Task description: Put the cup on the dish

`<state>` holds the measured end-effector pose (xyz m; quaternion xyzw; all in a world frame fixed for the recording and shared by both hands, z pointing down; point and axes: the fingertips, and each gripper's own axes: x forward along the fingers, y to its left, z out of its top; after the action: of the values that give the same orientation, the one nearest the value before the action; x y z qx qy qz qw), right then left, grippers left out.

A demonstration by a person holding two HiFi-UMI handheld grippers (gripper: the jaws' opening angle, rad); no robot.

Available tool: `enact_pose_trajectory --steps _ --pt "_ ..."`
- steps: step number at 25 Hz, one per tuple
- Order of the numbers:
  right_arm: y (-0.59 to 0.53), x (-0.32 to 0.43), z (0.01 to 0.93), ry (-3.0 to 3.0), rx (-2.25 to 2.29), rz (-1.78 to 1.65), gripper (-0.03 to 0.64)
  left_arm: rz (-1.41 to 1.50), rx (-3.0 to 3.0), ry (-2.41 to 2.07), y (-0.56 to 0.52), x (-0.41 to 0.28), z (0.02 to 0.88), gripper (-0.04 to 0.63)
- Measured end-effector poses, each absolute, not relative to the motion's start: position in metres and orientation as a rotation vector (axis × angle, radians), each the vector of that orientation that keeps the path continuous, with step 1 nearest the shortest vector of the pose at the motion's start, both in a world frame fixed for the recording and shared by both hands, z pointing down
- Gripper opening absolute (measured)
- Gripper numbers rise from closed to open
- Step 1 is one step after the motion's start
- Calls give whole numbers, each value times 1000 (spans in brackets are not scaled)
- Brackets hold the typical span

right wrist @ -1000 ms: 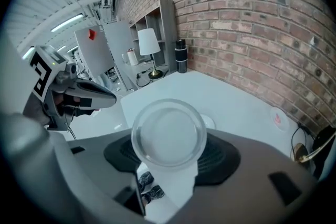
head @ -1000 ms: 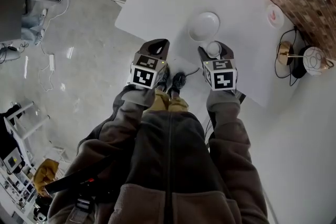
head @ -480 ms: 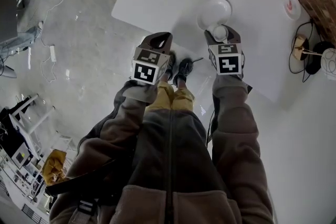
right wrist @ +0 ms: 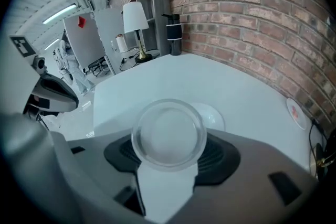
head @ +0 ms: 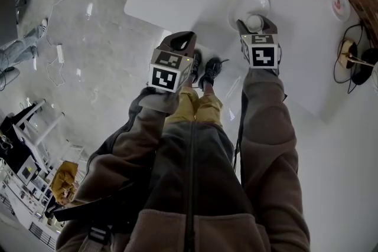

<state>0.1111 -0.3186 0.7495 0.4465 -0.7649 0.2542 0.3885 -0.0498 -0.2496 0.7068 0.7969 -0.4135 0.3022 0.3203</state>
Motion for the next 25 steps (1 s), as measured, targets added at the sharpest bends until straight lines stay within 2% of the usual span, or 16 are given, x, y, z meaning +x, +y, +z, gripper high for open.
enact_pose_trajectory --steps 25 --pt "-337 108 780 -1891 1093 645 259 787 2051 -1085 -259 -58 718 5"
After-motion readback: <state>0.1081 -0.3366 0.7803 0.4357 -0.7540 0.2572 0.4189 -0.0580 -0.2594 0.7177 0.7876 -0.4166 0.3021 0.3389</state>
